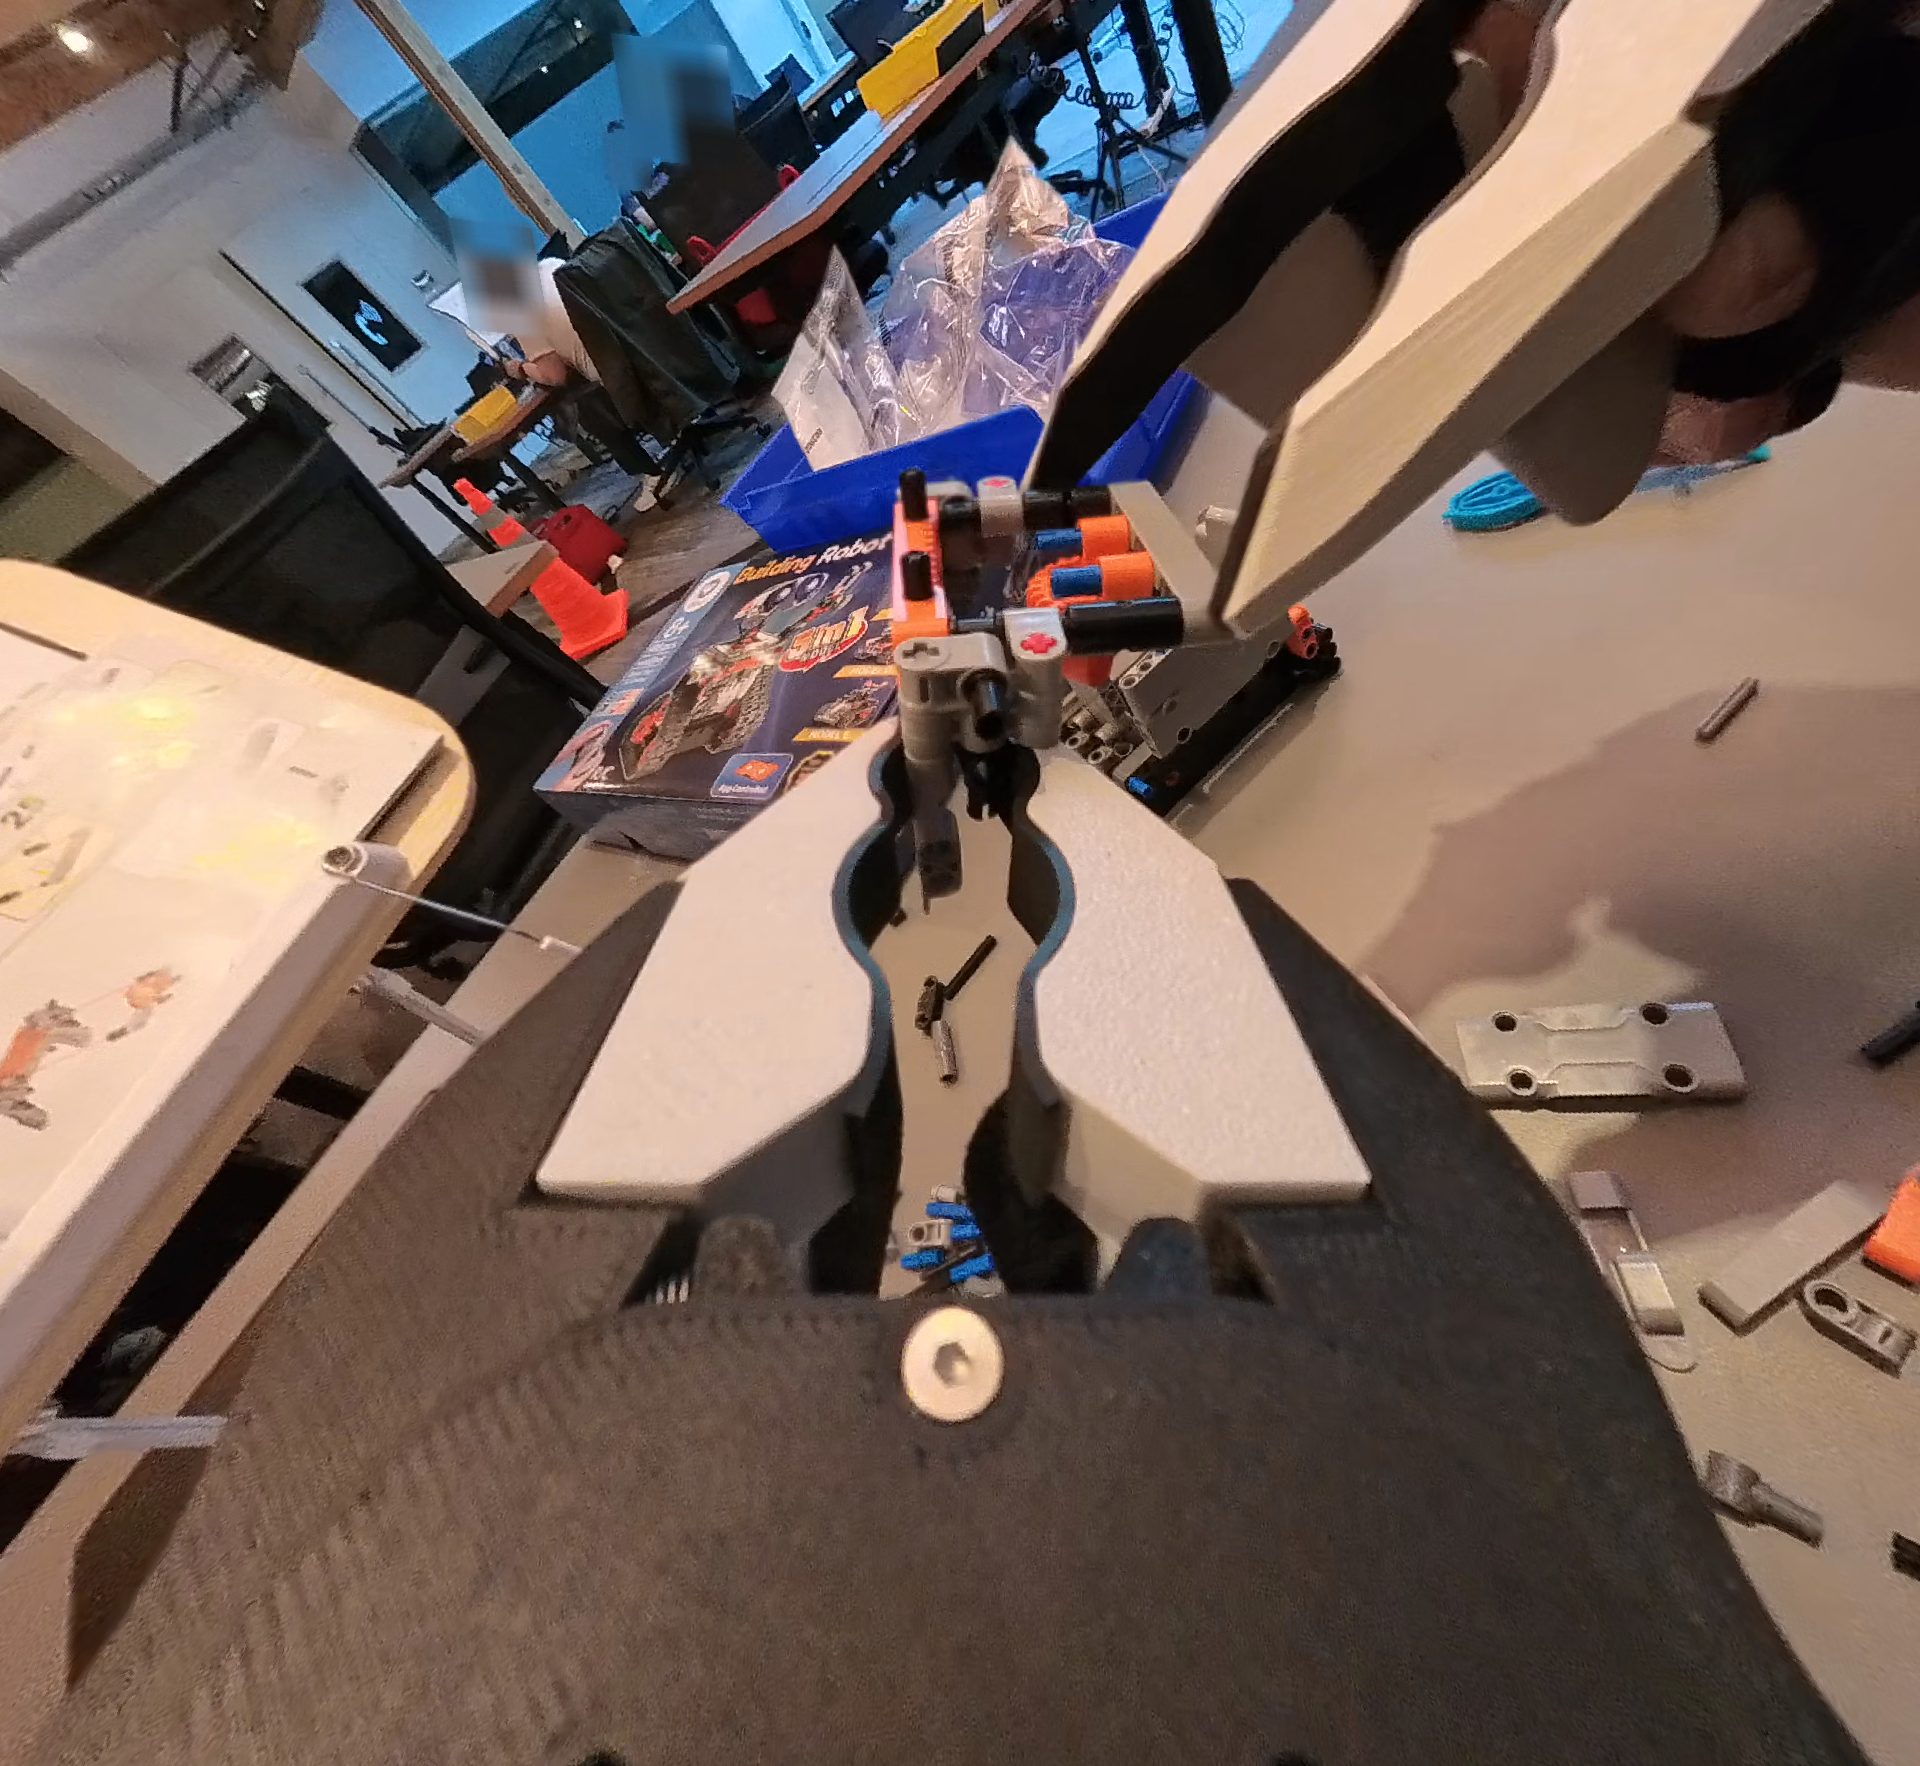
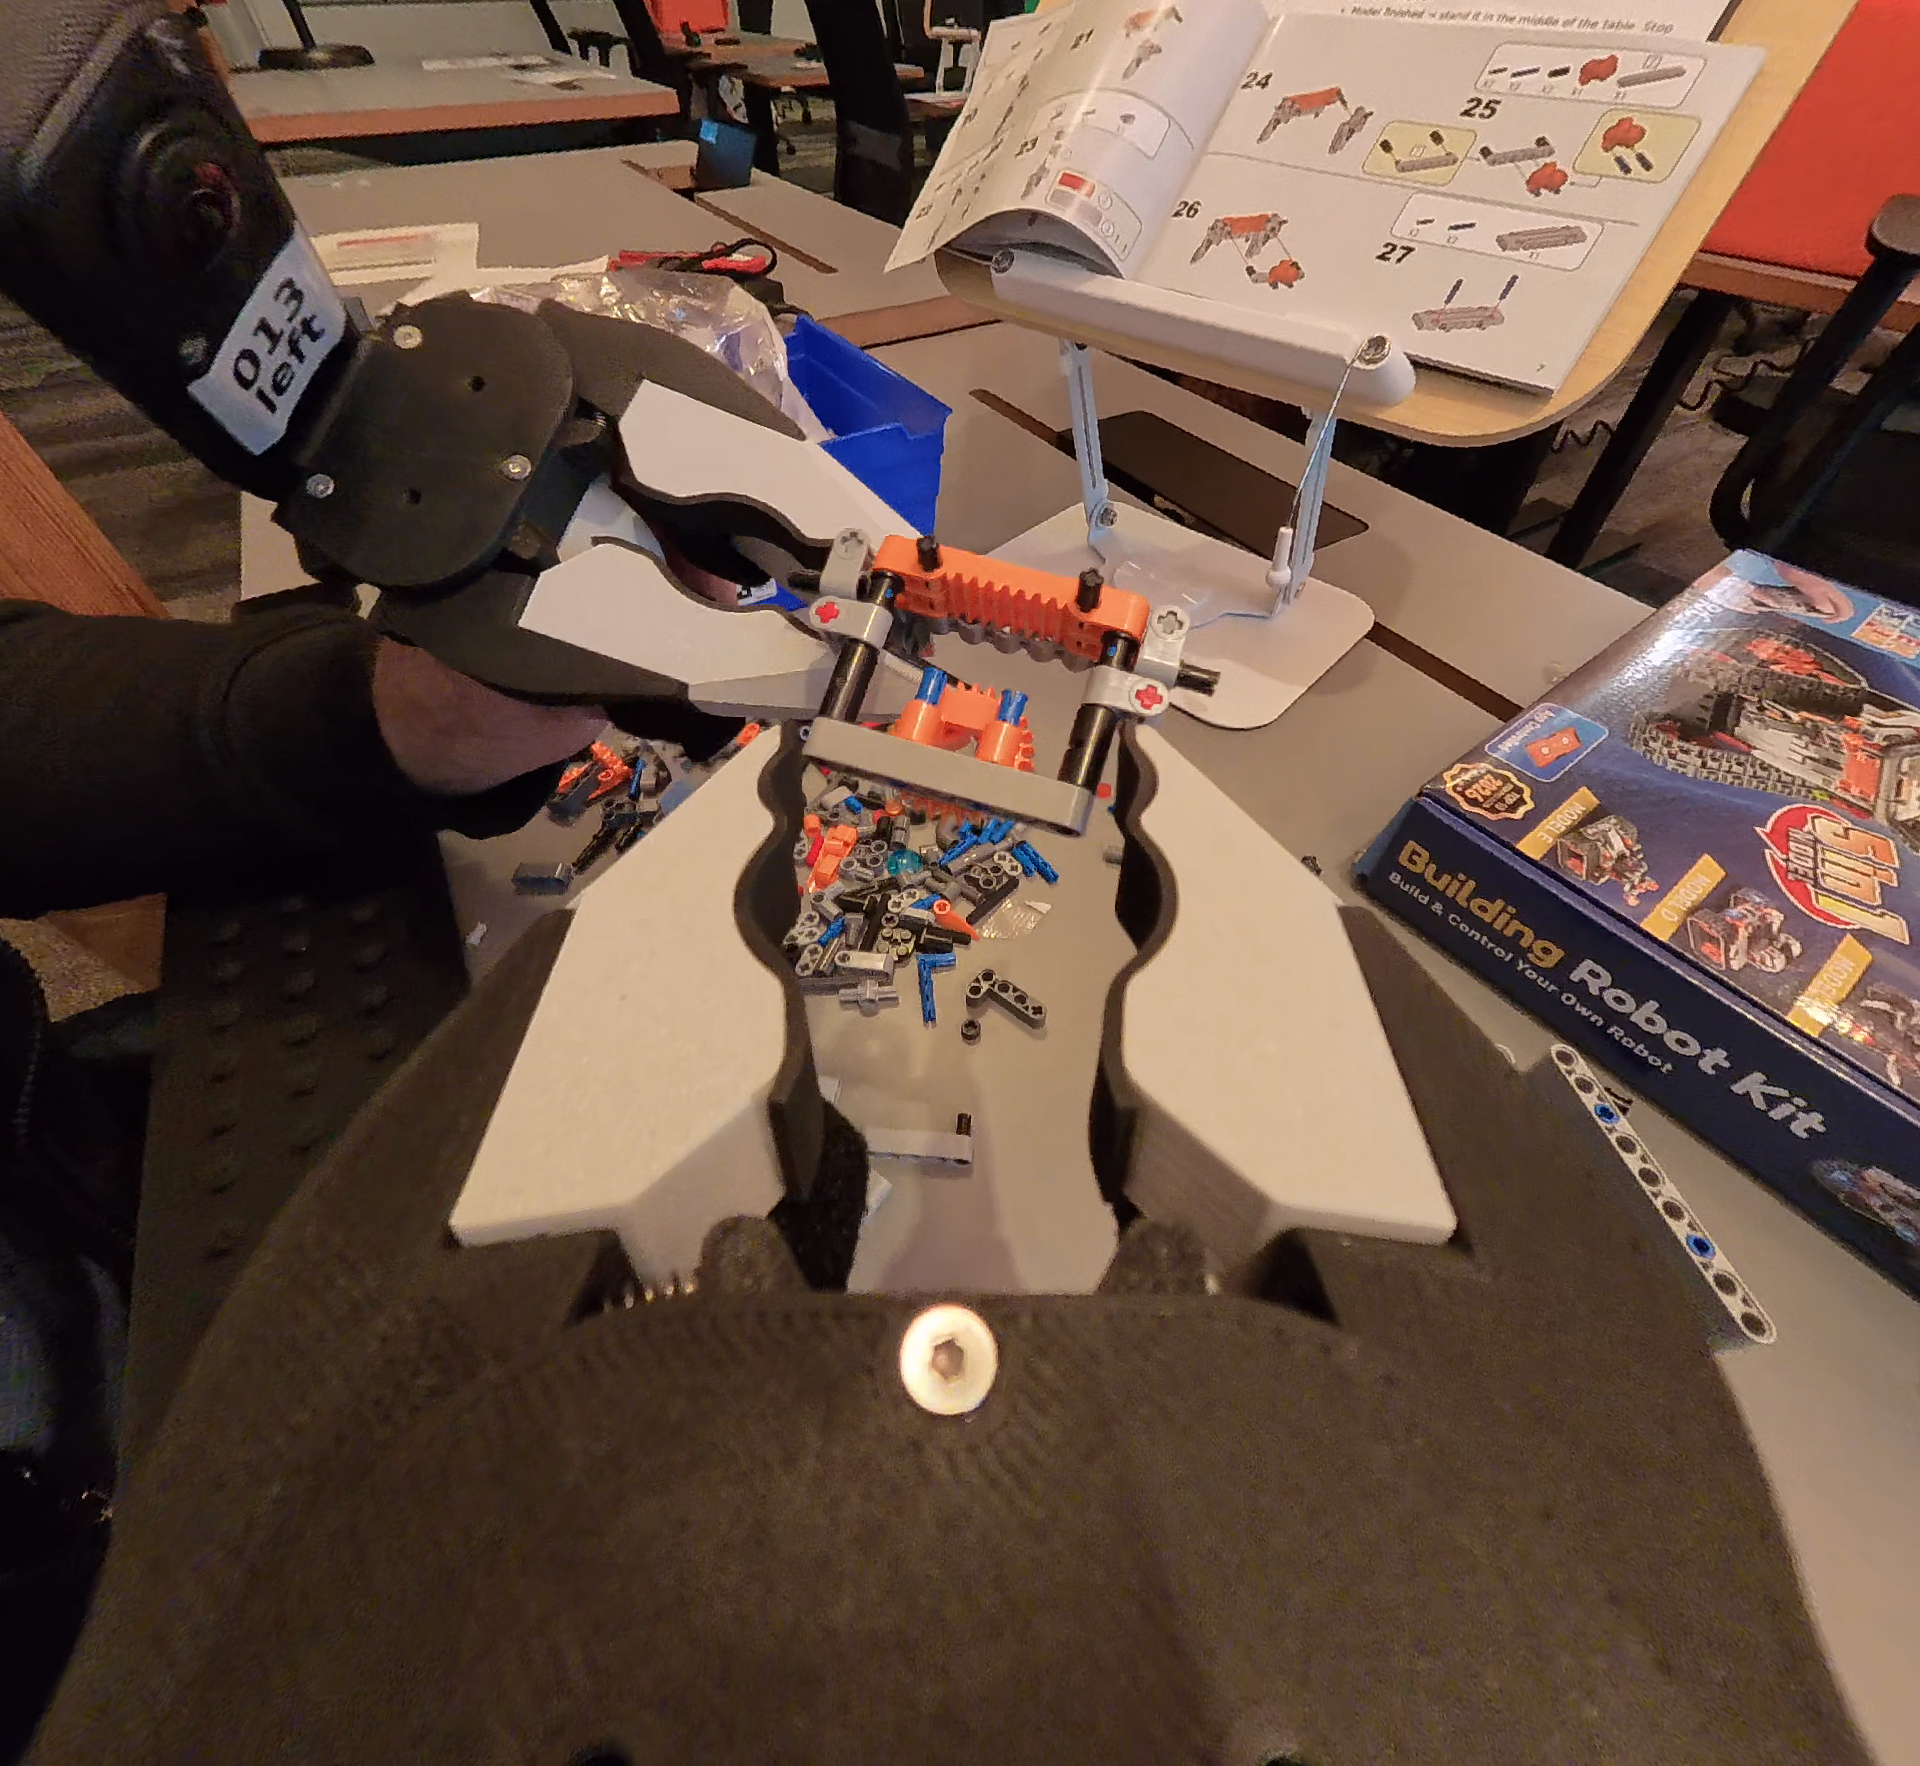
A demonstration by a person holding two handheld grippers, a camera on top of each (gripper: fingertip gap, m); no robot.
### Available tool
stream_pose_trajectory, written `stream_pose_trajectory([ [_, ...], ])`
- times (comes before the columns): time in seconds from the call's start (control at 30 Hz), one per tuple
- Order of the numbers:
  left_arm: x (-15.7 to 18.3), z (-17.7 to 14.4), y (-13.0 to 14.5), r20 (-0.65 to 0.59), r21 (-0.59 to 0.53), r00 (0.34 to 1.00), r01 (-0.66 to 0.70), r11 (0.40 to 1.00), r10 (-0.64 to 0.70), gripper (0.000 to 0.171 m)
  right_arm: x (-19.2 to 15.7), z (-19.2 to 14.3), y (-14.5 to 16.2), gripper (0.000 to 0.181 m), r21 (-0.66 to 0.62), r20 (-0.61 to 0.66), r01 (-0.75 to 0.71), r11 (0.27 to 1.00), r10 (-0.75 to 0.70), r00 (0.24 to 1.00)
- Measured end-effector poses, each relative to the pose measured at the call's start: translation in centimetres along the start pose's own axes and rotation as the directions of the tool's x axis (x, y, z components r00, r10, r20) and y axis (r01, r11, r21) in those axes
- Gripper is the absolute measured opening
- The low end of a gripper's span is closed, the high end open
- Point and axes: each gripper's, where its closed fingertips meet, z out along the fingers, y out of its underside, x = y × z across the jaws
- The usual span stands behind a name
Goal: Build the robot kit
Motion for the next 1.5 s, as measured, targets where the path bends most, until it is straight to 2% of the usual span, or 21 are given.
stream_pose_trajectory([
  [0.3,-0.7,-0.2,0.1,-0.023,0.026,0.995,0.095,0.995,-0.094,0.012,0.4,-0.2,0.2,0.057,-0.002,-0.036,0.038,0.999,-0.038,0.999],
  [0.5,-0.6,-0.1,0.3,-0.048,0.024,0.989,0.139,0.99,-0.138,0.012,0.8,-0.9,-0.1,0.043,-0.036,-0.174,0.235,0.971,-0.238,0.956],
  [0.63,-0.4,0.1,0.4,-0.076,0.015,0.979,0.192,0.981,-0.19,0.012,-1.1,-0.7,-0.5,0.032,-0.09,-0.2,0.448,0.89,-0.456,0.867],
  [0.73,-0.2,0.1,0.4,-0.099,0.009,0.968,0.232,0.973,-0.23,0.012,-1.7,0.1,-0.5,0.028,-0.173,-0.239,0.581,0.795,-0.606,0.758],
  [0.87,0.4,0.2,0.2,-0.127,-0.001,0.958,0.258,0.966,-0.256,0.012,-1.1,0.8,-0.7,0.018,-0.267,-0.31,0.685,0.678,-0.734,0.605],
  [1.0,0.8,0.3,0.4,-0.162,-0.023,0.94,0.3,0.954,-0.3,0.012,-1.2,1.0,-0.3,0.007,-0.323,-0.301,0.733,0.599,-0.799,0.52],
  [1.03,0.9,0.3,0.3,-0.178,-0.021,0.935,0.308,0.951,-0.306,0.011,-1.2,0.9,-0.2,0.005,-0.327,-0.295,0.733,0.596,-0.801,0.52],
  [1.13,1.3,0.3,0.3,-0.215,-0.031,0.925,0.315,0.949,-0.314,0.015,-1.0,0.6,0.0,0.005,-0.297,-0.269,0.697,0.653,-0.757,0.595],
  [1.27,1.7,-0.1,-0.3,-0.259,-0.01,0.927,0.277,0.961,-0.27,0.028,-1.0,0.2,0.5,0.006,-0.194,-0.171,0.573,0.796,-0.602,0.78],
  [1.33,2.0,-0.5,-0.8,-0.31,0.007,0.913,0.282,0.959,-0.266,0.032,-0.4,-0.2,0.9,0.005,-0.174,-0.132,0.496,0.851,-0.519,0.844],
  [1.43,2.6,-1.1,-1.5,-0.367,0.035,0.901,0.261,0.965,-0.231,0.036,-0.2,-0.5,1.5,0.005,-0.141,-0.06,0.421,0.896,-0.433,0.9],
  [1.5,3.1,-1.2,-1.6,-0.374,0.04,0.91,0.206,0.978,-0.176,0.041,-0.1,-0.7,1.9,0.005,-0.14,-0.036,0.412,0.9,-0.421,0.906],
])
